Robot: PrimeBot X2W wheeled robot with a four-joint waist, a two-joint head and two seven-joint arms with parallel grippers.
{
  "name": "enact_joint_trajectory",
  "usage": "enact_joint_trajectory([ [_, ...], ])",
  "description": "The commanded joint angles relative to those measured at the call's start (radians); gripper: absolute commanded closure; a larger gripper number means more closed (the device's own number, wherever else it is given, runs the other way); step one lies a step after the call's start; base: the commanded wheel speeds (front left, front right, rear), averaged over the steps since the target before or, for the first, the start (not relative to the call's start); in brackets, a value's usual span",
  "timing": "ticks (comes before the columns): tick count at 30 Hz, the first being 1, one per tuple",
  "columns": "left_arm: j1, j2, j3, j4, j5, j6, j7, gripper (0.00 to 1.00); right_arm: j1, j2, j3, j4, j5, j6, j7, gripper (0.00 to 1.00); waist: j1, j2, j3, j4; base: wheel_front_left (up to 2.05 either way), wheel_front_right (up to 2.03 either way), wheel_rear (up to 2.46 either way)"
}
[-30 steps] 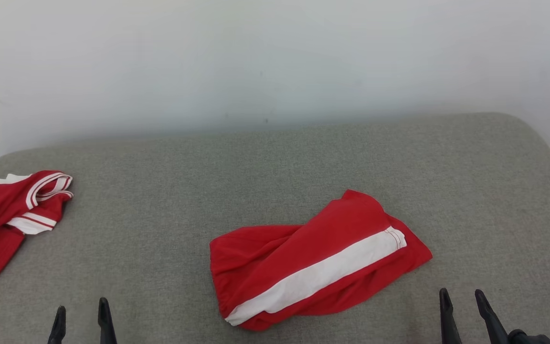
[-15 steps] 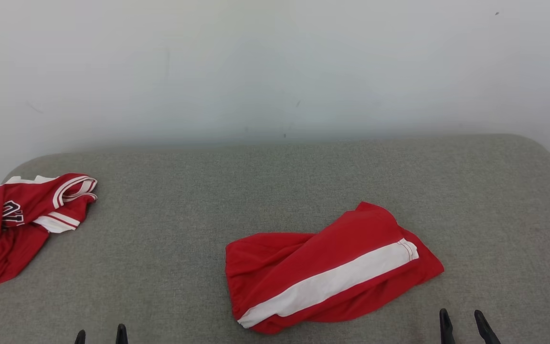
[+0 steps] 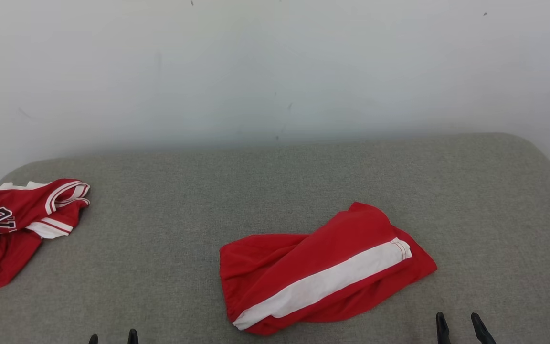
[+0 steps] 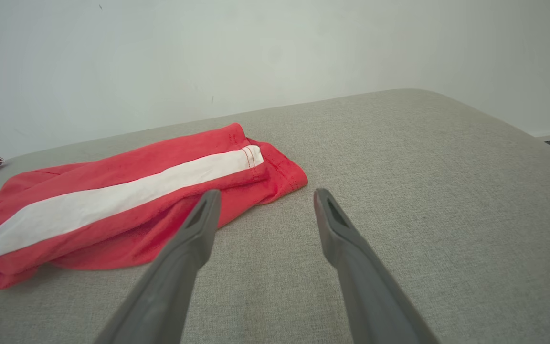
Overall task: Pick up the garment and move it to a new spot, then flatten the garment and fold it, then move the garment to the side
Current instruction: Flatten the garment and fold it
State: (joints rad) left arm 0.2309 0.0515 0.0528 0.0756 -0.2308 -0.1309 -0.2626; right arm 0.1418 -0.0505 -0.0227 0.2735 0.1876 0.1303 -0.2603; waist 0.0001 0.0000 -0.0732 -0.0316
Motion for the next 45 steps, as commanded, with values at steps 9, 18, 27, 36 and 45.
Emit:
enact_joint_trajectory([
  [9, -0.001, -0.002, 0.009, 0.02, -0.009, 0.001, -0.003, 0.0, -0.008, 0.0, 0.026, -0.041, -0.049, 0.001, -0.004, 0.0, -0.0001, 0.0, 0.002, 0.004, 0.0, 0.0, 0.0],
  [18, -0.005, -0.002, 0.016, 0.026, -0.011, 0.001, -0.003, 0.0, -0.011, 0.0, 0.038, -0.061, -0.072, 0.001, 0.008, 0.0, -0.0001, 0.0, 0.003, 0.016, 0.0, 0.0, 0.0],
  [27, -0.003, -0.002, -0.019, 0.047, -0.03, 0.001, -0.003, 0.0, -0.017, 0.0, 0.03, -0.068, -0.07, 0.001, 0.038, 0.0, -0.0001, 0.0, 0.006, 0.019, 0.0, 0.0, 0.0],
  [36, -0.114, 0.066, -0.254, 0.205, -0.138, 0.001, -0.003, 0.0, -0.156, -0.091, 0.056, -0.029, -0.03, 0.001, 0.216, 0.0, -0.0001, 0.0, 0.038, 0.01, 0.0, 0.0, 0.0],
  [45, -0.302, 0.113, -0.489, 0.394, -0.269, 0.001, 0.0, 0.0, -0.335, -0.18, 0.134, 0.073, 0.032, 0.001, 0.355, 0.0, -0.0001, 0.0, 0.083, -0.006, 0.0, 0.0, 0.0],
])
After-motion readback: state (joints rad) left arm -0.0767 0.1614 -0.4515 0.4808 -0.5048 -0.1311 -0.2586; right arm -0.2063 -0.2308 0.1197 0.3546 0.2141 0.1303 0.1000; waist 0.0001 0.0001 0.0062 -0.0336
